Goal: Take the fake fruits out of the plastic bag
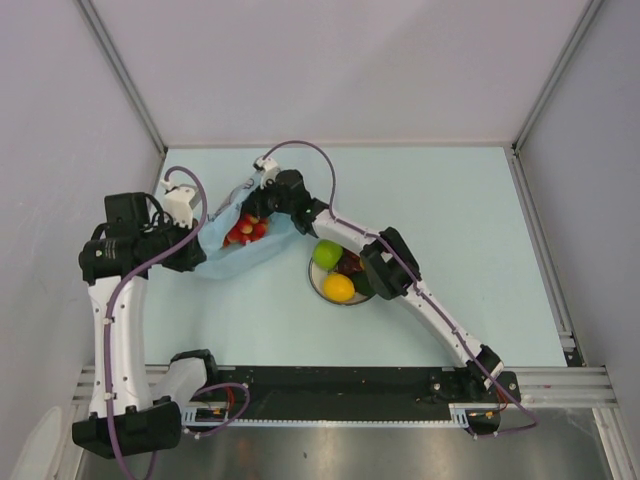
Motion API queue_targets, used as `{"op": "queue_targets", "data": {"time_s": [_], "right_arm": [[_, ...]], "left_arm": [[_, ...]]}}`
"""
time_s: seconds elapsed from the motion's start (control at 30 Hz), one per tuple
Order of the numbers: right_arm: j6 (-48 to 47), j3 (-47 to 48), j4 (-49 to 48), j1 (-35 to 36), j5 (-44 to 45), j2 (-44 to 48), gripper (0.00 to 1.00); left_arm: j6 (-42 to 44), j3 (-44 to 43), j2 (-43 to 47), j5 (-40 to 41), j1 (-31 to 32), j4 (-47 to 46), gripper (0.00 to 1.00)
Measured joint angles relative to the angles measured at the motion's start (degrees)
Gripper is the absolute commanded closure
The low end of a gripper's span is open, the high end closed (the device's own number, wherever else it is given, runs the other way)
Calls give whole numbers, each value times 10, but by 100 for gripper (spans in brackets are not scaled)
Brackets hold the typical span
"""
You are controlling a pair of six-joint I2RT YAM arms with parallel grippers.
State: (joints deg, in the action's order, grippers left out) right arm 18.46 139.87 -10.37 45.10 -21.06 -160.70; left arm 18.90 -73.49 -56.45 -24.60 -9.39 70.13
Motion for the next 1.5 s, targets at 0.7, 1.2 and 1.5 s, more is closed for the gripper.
{"op": "queue_targets", "data": {"time_s": [0.7,1.2,1.5], "right_arm": [[-163,-489,9,16,-117,381,100],[-200,-542,-65,42,-139,554,100],[-140,-471,-91,-2,-98,606,100]], "left_arm": [[-34,99,89,8,-40,-95,100],[-113,49,2,6,-65,-186,100],[-130,-67,5,80,-71,-200,100]]}}
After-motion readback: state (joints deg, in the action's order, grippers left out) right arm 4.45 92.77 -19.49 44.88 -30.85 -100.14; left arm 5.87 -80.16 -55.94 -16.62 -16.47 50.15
